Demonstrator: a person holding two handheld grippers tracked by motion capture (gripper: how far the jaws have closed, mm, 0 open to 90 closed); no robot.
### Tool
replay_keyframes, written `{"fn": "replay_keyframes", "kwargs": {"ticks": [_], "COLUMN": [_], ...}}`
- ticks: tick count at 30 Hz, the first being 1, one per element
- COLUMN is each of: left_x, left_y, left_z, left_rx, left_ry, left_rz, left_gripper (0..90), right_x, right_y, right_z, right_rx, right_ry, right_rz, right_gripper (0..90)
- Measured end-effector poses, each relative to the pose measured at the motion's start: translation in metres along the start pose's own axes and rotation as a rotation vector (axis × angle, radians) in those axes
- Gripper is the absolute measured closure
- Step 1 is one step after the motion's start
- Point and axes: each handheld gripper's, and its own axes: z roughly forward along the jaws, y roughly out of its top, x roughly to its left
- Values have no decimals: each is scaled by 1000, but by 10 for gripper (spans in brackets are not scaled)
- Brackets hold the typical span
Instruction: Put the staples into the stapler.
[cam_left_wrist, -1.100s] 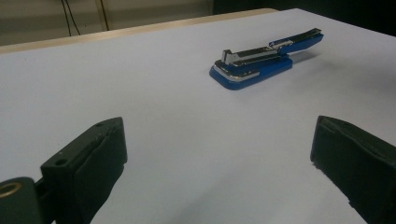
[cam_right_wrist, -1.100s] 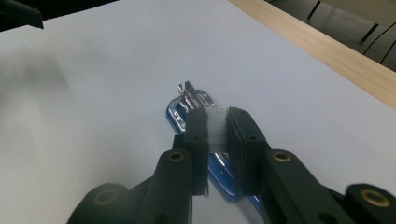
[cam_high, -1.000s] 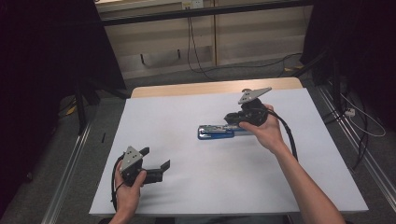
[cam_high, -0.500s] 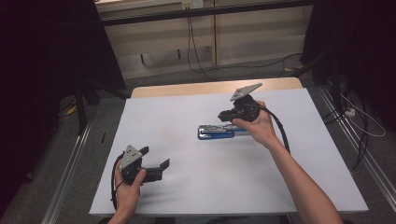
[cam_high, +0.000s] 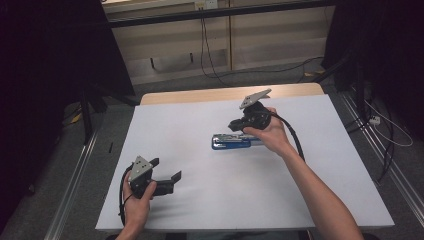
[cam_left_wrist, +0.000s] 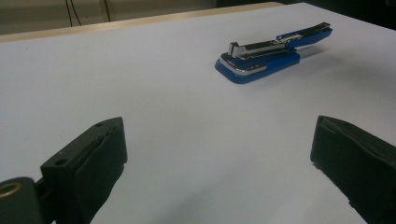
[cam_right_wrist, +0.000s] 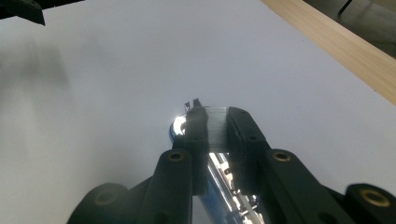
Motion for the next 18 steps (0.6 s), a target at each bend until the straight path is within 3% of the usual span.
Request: {"fn": "replay_keyframes", "kwargs": {"ticks": [12, 18], "left_x": [1, 0], "left_y": [1, 1], "left_z": [2, 1], "left_rx": [-3, 0], "left_ry": [-10, -10], "left_rz": [-4, -2], "left_gripper": [40, 40], "right_x": [0, 2], "right_y": [8, 14], "right_z": [14, 27], "right_rx": [20, 43], "right_ry": [-2, 5], "right_rz": [-16, -53], "right_gripper": [788, 788]}}
